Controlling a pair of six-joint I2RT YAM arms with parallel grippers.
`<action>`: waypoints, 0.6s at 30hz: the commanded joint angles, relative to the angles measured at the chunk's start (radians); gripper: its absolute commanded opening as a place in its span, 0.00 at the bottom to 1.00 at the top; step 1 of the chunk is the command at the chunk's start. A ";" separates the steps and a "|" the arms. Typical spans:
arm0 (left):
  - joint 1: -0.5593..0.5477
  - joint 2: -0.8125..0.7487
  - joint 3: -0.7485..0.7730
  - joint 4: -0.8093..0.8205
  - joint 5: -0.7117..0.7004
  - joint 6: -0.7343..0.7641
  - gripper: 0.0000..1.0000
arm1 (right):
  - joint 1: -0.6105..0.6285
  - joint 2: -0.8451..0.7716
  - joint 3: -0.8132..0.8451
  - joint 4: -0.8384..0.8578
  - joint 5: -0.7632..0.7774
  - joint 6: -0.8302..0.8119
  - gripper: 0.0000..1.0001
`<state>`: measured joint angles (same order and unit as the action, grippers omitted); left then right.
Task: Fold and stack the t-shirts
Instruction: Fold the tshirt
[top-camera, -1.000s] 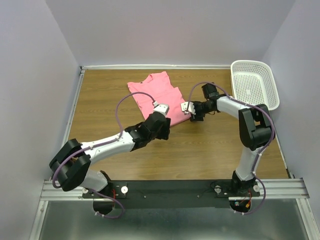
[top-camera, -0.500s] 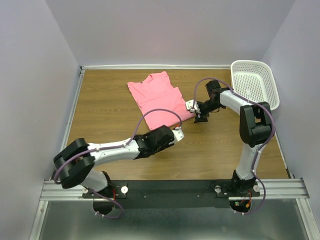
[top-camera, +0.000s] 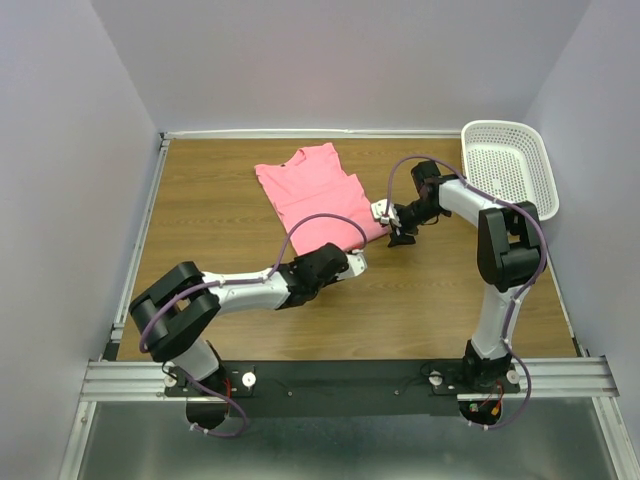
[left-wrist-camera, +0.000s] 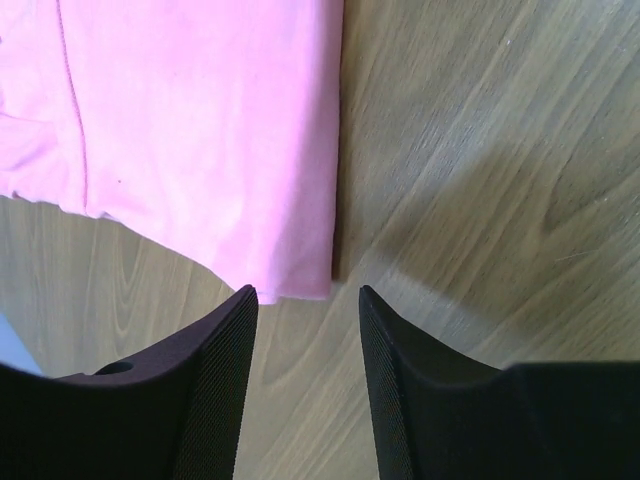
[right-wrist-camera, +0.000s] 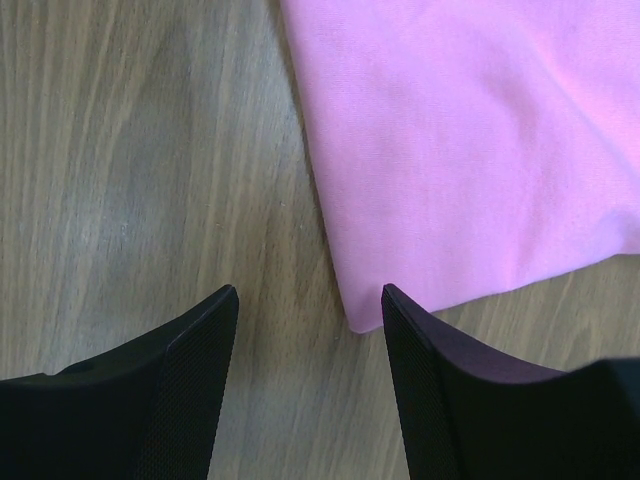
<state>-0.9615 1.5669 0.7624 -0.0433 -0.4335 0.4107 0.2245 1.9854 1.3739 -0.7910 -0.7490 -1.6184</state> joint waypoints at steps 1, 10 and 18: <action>-0.005 -0.004 0.006 0.036 0.021 0.028 0.54 | 0.004 0.013 0.025 -0.028 -0.018 -0.008 0.66; 0.041 0.145 0.046 0.034 0.035 0.054 0.47 | 0.006 0.027 0.036 -0.027 -0.021 0.002 0.64; 0.073 0.162 0.052 0.039 0.010 0.043 0.41 | 0.032 0.088 0.074 -0.011 0.026 -0.009 0.55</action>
<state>-0.9012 1.7000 0.8135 0.0086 -0.4305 0.4637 0.2363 2.0205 1.3994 -0.7990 -0.7456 -1.6222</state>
